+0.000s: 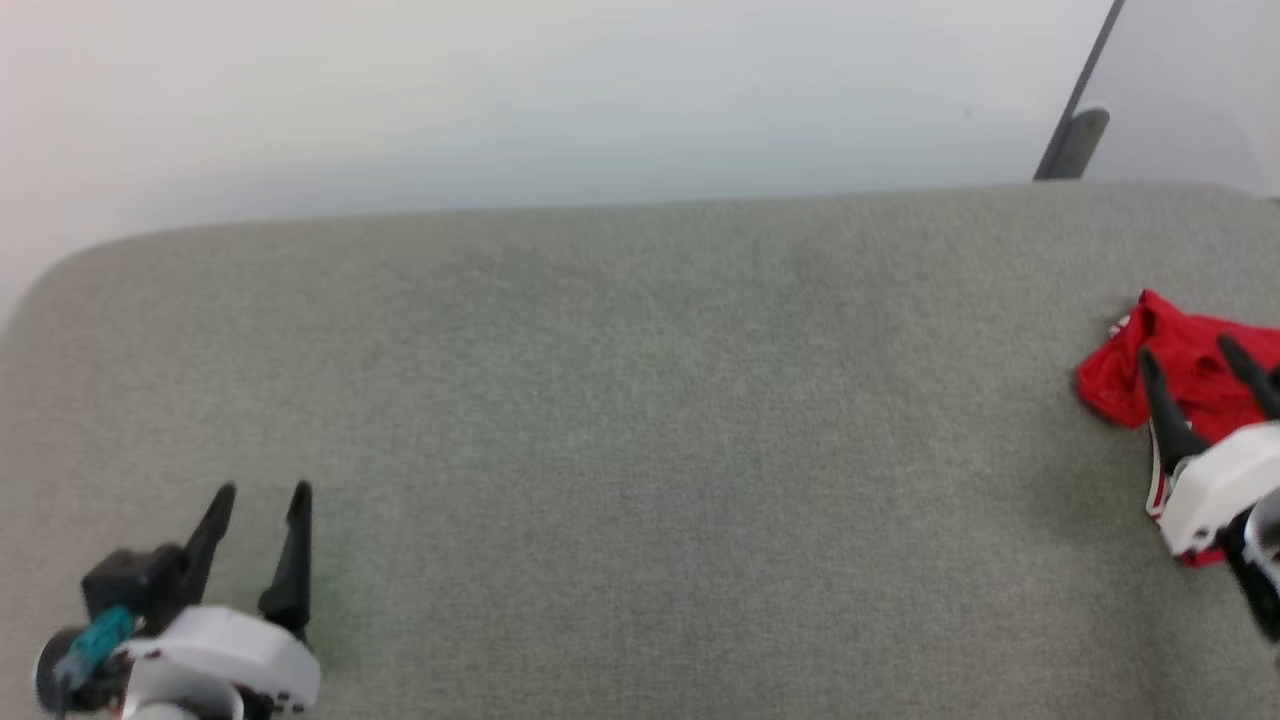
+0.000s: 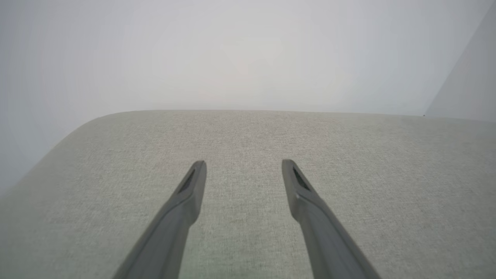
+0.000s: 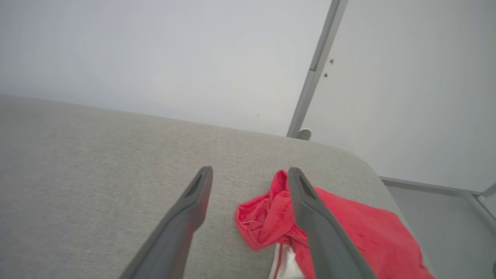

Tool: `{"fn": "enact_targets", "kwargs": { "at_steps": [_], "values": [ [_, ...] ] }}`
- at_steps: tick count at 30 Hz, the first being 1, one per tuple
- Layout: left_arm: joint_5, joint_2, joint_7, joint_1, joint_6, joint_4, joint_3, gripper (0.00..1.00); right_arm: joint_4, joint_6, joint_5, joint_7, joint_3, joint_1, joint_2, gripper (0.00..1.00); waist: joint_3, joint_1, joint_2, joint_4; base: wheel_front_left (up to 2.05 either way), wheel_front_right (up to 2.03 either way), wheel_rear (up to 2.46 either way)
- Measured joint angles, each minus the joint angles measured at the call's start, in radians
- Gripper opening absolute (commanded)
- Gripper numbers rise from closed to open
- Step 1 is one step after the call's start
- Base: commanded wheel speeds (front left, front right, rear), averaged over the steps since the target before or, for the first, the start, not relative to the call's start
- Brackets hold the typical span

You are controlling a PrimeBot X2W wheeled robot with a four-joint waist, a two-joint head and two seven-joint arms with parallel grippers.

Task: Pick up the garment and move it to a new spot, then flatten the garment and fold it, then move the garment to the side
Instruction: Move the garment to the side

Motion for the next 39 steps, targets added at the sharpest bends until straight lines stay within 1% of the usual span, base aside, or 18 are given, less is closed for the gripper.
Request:
{"fn": "enact_targets", "kwargs": {
  "at_steps": [6, 10, 17, 23, 32, 39],
  "values": [
    [0.005, -0.009, 0.0, 0.095, 0.0, -0.058, 0.054, 1.0, -0.067, 0.0, -0.025, -0.018, -0.041, 0.113, 0.041, 1.0, -0.05, 0.0, 0.0, 0.017, 0.0, 0.0, 0.0],
    [0.009, -0.028, 0.0, 0.149, 0.0, -0.095, 0.081, 1.0, -0.125, 0.0, -0.05, -0.023, -0.074, 0.178, 0.068, 1.0, -0.073, -0.0001, 0.0, 0.025, 0.0, 0.0, 0.0],
    [0.013, -0.049, 0.0, 0.188, 0.0, -0.122, 0.106, 1.0, -0.225, 0.0, -0.077, -0.027, -0.169, 0.298, 0.118, 1.0, -0.088, -0.0001, 0.0, 0.033, 0.0, 0.0, 0.0],
    [0.014, -0.051, 0.0, 0.203, 0.0, -0.128, 0.111, 1.0, -0.301, 0.0, -0.1, -0.014, -0.226, 0.382, 0.165, 1.0, -0.092, 0.0, 0.0, 0.032, 0.0, 0.0, 0.0],
    [0.025, -0.056, 0.0, 0.21, -0.002, -0.147, 0.106, 1.0, -0.374, 0.0, -0.129, 0.012, -0.264, 0.449, 0.211, 1.0, -0.092, 0.0, 0.0, 0.027, 0.0, 0.0, 0.0],
    [0.022, -0.058, 0.0, 0.211, -0.002, -0.15, 0.094, 1.0, -0.412, 0.0, -0.138, 0.032, -0.272, 0.47, 0.227, 1.0, -0.092, 0.0, 0.0, 0.023, 0.0, 0.0, 0.0]
  ]
}}
